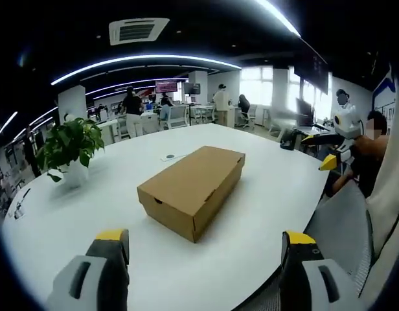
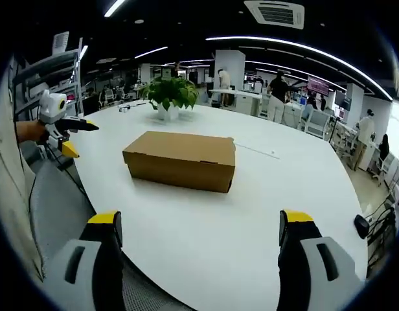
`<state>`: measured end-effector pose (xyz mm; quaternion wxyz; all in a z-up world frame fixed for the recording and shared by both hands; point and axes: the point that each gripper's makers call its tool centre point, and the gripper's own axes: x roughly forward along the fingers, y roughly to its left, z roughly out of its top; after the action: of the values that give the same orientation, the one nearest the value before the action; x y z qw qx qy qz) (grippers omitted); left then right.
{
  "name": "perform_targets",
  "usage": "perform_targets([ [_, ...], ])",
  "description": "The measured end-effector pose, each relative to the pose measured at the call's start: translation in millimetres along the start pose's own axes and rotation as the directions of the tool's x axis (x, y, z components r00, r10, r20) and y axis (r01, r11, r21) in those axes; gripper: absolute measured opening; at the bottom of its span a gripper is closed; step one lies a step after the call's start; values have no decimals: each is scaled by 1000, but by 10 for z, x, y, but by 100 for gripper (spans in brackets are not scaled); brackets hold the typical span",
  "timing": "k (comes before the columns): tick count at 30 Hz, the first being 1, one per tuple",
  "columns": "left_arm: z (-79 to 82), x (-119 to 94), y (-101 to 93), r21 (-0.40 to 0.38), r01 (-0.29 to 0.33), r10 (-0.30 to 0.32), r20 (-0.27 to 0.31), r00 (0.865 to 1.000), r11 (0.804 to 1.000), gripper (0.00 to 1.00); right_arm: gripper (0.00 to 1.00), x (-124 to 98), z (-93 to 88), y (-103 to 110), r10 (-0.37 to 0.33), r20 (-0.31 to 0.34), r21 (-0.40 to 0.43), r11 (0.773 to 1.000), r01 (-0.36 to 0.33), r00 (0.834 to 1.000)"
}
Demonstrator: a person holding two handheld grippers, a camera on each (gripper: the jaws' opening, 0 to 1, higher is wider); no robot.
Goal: Operate the shoe box by opening the lid, removing the specified soft item, and placing it in the target area until the item is outside and the box remains undamaged.
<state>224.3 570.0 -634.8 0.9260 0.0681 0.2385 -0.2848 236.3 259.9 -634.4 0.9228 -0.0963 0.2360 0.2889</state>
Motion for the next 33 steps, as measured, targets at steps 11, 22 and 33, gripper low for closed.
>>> perform_targets([
  [11, -4, 4, -9, 3, 5, -5, 0, 1000, 1000, 100, 96, -7, 0, -8, -2, 3, 2, 1000, 2, 1000],
  [22, -21, 21, -23, 5, 8, -8, -7, 1000, 1000, 99, 96, -4, -5, -10, 0, 0, 4, 1000, 0, 1000],
  [33, -11, 21, -16, 1, 5, -5, -4, 1000, 1000, 99, 96, 2, 8, -24, 1, 1, -1, 1000, -1, 1000],
])
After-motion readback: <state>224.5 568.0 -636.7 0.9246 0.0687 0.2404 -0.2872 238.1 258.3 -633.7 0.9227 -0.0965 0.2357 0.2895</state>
